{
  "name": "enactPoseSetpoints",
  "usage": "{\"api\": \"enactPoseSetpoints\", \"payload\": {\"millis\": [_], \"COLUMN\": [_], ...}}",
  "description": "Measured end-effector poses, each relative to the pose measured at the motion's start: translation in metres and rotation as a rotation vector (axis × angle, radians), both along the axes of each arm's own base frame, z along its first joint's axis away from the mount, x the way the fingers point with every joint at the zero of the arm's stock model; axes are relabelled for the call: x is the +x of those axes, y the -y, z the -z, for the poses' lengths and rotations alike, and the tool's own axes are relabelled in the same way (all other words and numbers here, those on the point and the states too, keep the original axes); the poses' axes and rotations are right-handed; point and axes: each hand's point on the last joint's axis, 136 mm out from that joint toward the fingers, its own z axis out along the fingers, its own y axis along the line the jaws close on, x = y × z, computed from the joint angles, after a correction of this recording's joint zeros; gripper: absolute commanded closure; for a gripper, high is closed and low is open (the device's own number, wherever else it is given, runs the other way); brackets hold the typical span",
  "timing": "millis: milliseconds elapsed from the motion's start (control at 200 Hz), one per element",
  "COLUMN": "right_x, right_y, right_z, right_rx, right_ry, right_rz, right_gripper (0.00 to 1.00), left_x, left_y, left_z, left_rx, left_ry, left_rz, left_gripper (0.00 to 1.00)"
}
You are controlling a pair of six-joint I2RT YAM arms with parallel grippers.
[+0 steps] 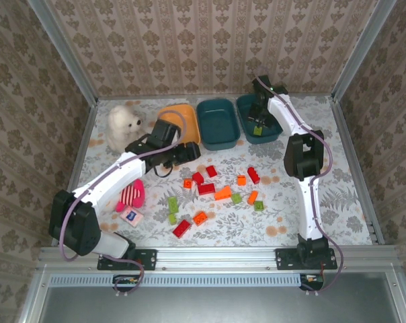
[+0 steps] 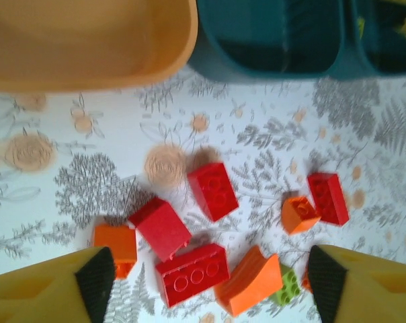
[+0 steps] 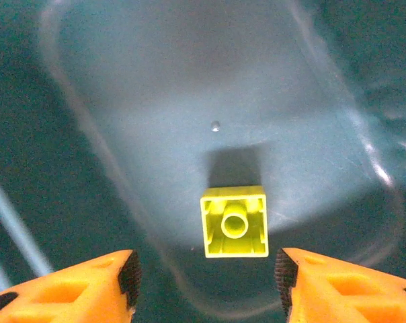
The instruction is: Sort the legos into containers by color
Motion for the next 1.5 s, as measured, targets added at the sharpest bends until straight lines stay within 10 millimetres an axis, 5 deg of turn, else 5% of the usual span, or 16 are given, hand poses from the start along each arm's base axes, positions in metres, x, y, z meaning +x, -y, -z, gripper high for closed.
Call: {"api": "enactPoseSetpoints", "payload": {"millis": [150,270,370,510,620,740,945,1500], "right_x": [-0.034,-0.087,-0.131,-0.176,-0.202,-0.22,-0.227,-0.226], "right_y": [-0.03,-0.07,-0.092,-0.092,-0.088,-0.086,-0.087,-0.089], "right_z": [-0.062,-0.125,-0.153,-0.139,-0.117,-0.117,-0.132,-0.129], "right_rx": [0.009,0.069,0.138,0.19,0.217,0.243,0.273,0.284], "right_ry": [0.126,0.295,0.398,0.404,0.363,0.364,0.405,0.392], "right_rz": [-0.099,-0.214,-0.293,-0.332,-0.341,-0.354,-0.363,-0.362], "right_gripper": [0.42,0.41,0.41,0.4,0.4,0.39,0.39,0.39], "left_x": [-0.015,-0.013,-0.013,-0.01,-0.001,0.004,0.001,-0.012], "left_y": [0.004,0.002,-0.001,-0.001,0.005,0.01,0.012,0.032], "left_z": [0.014,0.036,0.066,0.092,0.096,0.1,0.112,0.122], "left_rx": [0.038,0.079,0.14,0.194,0.199,0.197,0.231,0.281], "left_ry": [-0.044,-0.1,-0.171,-0.229,-0.238,-0.246,-0.283,-0.347], "left_rz": [-0.019,-0.059,-0.085,-0.1,-0.106,-0.11,-0.102,-0.064], "left_gripper": [0.32,0.29,0.29,0.31,0.32,0.32,0.33,0.45]}}
